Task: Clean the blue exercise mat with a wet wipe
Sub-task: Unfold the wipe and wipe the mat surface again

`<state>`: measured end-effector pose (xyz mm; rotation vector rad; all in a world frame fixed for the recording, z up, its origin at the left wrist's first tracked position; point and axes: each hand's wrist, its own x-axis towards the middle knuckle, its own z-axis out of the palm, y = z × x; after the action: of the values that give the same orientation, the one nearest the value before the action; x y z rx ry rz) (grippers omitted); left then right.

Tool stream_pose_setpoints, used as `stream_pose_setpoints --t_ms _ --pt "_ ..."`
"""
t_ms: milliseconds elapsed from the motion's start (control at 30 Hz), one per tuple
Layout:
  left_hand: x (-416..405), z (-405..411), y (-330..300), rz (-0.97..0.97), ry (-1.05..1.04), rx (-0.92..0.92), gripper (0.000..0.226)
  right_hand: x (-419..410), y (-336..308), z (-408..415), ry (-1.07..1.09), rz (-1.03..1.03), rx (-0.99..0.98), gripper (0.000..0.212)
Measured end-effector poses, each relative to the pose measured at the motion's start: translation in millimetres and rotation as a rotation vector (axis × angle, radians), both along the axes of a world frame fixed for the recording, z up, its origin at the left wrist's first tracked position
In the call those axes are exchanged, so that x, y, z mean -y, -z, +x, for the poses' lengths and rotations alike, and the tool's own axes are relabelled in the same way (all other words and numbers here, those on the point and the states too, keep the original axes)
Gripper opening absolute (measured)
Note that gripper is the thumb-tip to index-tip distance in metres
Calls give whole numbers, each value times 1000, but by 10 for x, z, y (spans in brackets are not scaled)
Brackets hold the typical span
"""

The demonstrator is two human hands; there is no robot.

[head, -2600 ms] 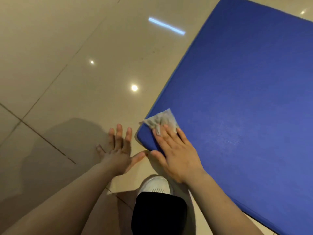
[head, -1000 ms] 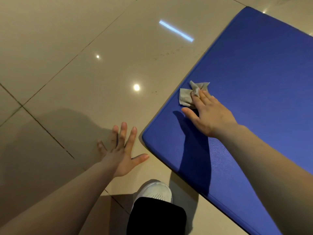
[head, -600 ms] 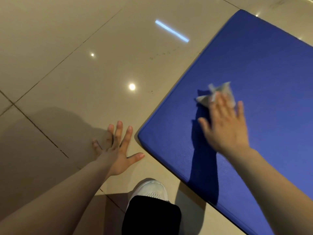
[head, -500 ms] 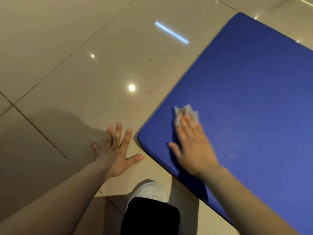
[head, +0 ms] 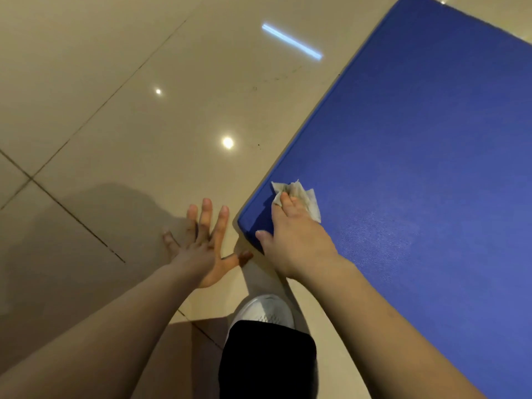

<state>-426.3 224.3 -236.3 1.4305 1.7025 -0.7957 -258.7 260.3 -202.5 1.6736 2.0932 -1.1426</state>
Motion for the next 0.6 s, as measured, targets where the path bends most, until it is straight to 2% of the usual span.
stream_pose_setpoints --t_ms 67,167,300,467,533,600 --pt "3 -6 1 1 6 -1 95 -26 -10 9 70 34 -105 68" --pt "8 10 1 7 4 -10 92 58 42 182 0 157 -150 68" --pt "13 9 27 15 15 -32 88 112 117 547 -88 216 -88 68" --pt "35 -27 38 14 35 -26 88 85 152 508 -151 293 -31 72" --pt "42 -31 50 24 34 -29 88 12 208 557 -93 343 3 73" --pt "32 -26 55 37 36 -32 88 -102 319 732 125 431 78 76"
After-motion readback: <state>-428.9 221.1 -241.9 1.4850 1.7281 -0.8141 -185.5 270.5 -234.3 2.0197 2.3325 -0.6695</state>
